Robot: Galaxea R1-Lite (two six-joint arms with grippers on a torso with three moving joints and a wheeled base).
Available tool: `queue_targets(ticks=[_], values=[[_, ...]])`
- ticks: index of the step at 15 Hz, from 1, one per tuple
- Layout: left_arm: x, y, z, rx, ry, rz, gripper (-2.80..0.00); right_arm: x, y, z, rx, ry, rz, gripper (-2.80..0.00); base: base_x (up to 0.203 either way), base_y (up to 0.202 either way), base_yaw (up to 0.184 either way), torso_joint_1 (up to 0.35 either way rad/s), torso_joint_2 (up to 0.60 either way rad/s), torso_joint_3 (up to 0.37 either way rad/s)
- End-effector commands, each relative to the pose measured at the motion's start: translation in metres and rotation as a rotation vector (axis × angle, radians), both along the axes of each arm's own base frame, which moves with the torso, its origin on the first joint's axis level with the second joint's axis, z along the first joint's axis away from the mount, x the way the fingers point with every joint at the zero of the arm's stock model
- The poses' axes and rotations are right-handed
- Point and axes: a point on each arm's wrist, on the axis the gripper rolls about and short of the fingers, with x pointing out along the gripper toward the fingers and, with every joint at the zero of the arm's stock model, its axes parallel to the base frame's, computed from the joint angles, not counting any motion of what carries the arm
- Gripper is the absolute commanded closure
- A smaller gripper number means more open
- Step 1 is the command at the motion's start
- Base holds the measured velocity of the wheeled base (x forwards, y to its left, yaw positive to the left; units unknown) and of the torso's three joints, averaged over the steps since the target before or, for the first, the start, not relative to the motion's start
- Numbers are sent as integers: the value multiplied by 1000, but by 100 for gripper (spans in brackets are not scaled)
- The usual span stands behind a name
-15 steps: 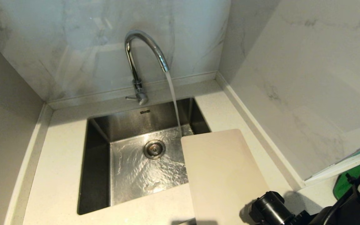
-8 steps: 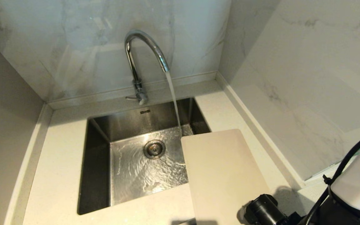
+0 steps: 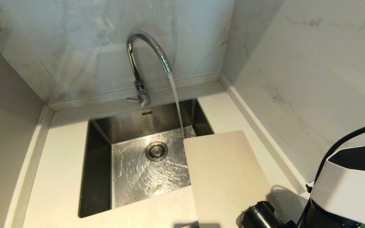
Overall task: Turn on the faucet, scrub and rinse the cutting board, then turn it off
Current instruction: Pick up the cutting board
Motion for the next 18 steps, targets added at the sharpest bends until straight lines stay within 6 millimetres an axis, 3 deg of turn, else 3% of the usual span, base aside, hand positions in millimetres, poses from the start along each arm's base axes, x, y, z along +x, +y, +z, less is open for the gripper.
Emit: queue_targets(ticks=[1,14,15,18], values=[[0,0,0,0,1,1,0,-3,-1,-9,-6,-5,10,-280,0,0,0,0,0,0],[0,0,0,0,1,1,0,-3,0,-21,-4,-65,11,-280,0,0,0,0,0,0],[0,0,0,0,1,1,0,-3,0,-24,4,-78,10,0,0,0,0,0,0,0],[0,0,0,0,1,1,0,-4,0,-27,10,-90,12,0,0,0,0,0,0,0]])
